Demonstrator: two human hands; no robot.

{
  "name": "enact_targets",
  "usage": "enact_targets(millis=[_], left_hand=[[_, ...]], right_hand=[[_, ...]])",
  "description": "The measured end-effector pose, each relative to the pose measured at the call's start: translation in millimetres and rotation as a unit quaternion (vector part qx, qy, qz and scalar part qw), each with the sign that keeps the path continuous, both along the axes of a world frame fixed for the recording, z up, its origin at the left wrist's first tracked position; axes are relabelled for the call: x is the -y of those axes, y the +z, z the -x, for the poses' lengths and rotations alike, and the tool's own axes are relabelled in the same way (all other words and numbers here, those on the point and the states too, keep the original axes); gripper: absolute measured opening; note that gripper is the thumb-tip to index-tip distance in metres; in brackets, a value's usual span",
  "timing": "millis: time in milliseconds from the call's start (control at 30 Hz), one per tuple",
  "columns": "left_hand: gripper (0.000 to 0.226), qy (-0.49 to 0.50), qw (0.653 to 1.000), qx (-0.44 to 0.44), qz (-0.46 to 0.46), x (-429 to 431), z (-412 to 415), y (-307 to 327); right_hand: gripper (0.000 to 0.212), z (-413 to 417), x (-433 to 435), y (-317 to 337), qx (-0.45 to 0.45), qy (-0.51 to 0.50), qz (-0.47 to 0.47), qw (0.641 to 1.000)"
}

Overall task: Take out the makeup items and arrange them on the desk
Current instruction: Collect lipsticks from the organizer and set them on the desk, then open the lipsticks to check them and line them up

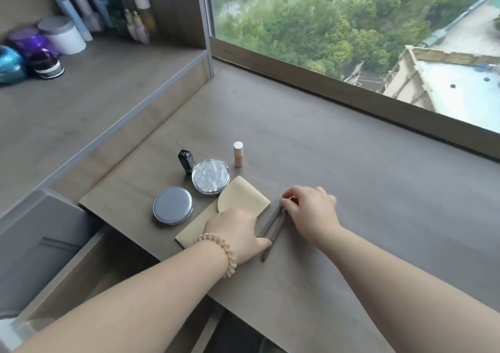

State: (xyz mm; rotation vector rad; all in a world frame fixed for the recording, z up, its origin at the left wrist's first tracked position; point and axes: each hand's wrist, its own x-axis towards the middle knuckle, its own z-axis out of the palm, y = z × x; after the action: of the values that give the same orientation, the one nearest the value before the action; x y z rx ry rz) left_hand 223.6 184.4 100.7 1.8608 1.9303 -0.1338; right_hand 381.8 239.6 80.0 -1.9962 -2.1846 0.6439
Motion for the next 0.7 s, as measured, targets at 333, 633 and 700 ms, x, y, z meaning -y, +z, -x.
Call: enact_targets(millis=[333,633,700], left_hand=[[0.023,0.145,0.983,0.035,-0.106,4,42,6],[0.014,0.188,0.961,0.067,-0.193,-1,107,15],[0.014,0.198,0.954,0.081,-0.209,-2,120,14]], right_hand=[[0.008,59,-17,11,-0.111,0.062,-0.201,0.971],[0.024,142,-27,21,-0.106,0.131,-0.213,0.962],[0.035,161,-31,24,-0.062,0.147,-0.174,0.972]])
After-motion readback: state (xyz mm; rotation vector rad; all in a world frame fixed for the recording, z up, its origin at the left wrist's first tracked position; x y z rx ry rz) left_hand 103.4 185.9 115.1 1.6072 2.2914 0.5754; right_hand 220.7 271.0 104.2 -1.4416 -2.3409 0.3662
